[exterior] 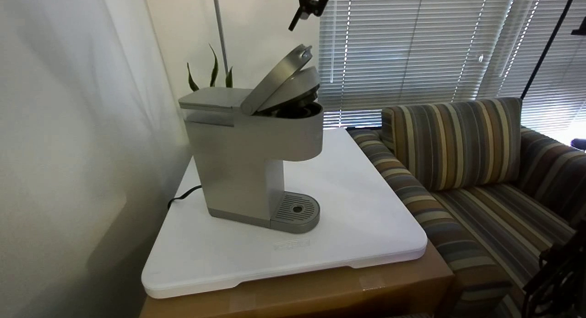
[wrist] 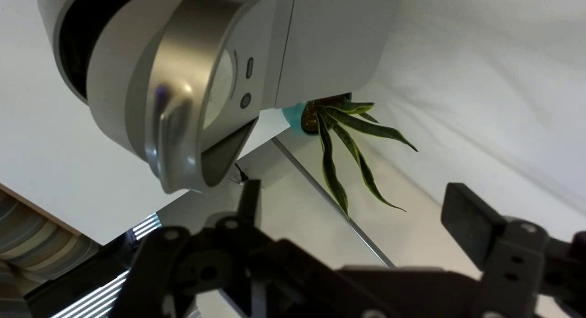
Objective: Close then reopen the lid of the machine
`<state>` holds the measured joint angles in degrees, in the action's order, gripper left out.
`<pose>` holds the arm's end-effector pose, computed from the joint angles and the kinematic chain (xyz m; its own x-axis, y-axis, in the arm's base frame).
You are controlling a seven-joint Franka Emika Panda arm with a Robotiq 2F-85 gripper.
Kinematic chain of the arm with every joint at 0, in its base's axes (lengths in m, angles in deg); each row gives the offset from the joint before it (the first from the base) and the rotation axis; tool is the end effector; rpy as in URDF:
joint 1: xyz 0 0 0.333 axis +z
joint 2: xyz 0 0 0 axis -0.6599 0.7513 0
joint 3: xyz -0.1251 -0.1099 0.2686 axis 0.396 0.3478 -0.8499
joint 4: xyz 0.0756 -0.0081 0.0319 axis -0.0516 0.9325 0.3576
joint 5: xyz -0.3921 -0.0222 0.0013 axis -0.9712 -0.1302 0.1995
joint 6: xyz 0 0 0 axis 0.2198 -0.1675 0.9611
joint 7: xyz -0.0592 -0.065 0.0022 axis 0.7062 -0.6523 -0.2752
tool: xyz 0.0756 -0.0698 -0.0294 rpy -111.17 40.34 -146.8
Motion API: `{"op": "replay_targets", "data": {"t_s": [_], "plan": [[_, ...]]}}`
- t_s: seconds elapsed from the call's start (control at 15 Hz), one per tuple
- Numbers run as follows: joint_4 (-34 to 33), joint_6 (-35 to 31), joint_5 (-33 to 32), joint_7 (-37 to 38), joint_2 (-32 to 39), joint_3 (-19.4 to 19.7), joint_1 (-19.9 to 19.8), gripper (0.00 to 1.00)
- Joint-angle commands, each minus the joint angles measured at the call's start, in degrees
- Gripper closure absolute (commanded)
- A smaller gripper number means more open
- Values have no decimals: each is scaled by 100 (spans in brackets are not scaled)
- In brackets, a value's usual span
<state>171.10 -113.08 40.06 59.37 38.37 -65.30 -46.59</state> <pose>0.5735 0.2054 0.4539 0.4548 -0.8063 0.3783 -0.5795 -0.5905 -0.5617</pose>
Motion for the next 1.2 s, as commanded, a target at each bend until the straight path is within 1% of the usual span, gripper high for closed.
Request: {"op": "replay_targets", "data": {"t_s": [0.0,0.07,0.13,0.2,0.67,0.73,0.87,1.0,1.13], "plan": [[-76,7,-199,205,127,52,50,0],[-80,-1,-215,219,135,60,52,0],[-84,-5,-226,243,141,67,48,25],[-89,-7,-233,261,144,70,46,26],[-153,37,-483,558,211,81,76,75],[-151,74,-436,574,230,56,77,82],[-63,185,-29,348,228,-60,61,98],[-10,315,261,216,188,-151,53,100],[13,488,501,139,127,-227,42,100]]}}
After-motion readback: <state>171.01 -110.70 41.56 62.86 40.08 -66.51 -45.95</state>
